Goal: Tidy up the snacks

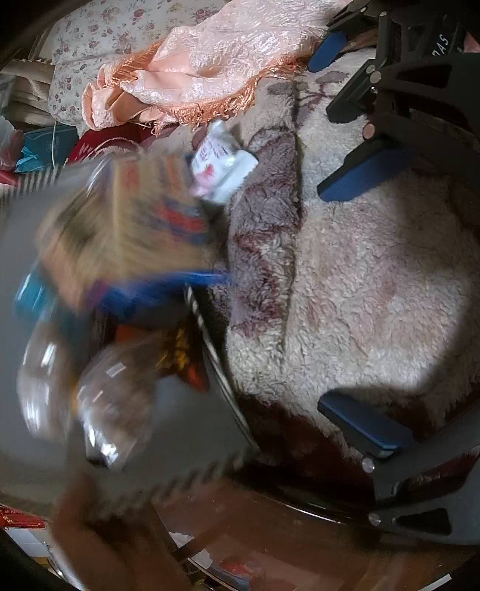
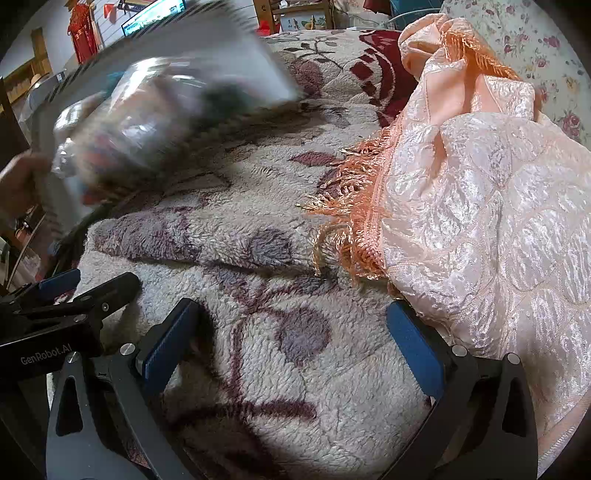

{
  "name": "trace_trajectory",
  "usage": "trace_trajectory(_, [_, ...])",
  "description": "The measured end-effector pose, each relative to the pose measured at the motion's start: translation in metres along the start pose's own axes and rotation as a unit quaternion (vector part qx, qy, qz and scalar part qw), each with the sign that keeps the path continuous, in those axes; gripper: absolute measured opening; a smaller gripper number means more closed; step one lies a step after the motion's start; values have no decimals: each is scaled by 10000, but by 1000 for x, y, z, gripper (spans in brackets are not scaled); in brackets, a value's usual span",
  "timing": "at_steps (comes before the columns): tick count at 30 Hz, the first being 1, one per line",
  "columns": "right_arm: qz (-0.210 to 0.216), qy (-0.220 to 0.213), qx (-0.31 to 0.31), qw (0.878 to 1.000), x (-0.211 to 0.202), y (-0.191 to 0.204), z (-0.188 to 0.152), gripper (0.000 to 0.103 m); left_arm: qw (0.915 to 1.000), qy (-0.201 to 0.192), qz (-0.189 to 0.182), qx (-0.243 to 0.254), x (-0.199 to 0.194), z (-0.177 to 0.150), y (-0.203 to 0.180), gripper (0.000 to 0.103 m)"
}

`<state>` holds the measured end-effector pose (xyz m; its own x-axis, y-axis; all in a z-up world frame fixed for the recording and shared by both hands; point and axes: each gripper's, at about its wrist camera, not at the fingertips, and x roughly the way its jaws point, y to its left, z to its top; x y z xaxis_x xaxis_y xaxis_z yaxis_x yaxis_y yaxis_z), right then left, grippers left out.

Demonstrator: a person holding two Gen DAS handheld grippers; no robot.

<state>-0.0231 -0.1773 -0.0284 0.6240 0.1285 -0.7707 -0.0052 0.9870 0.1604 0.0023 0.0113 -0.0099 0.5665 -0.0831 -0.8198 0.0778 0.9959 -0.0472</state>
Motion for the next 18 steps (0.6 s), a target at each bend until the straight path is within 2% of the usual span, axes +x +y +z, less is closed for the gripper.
trace_trajectory(18, [7, -7, 8, 10000, 2, 0, -1, 103, 10000, 4, 14, 13, -1, -2, 2, 103])
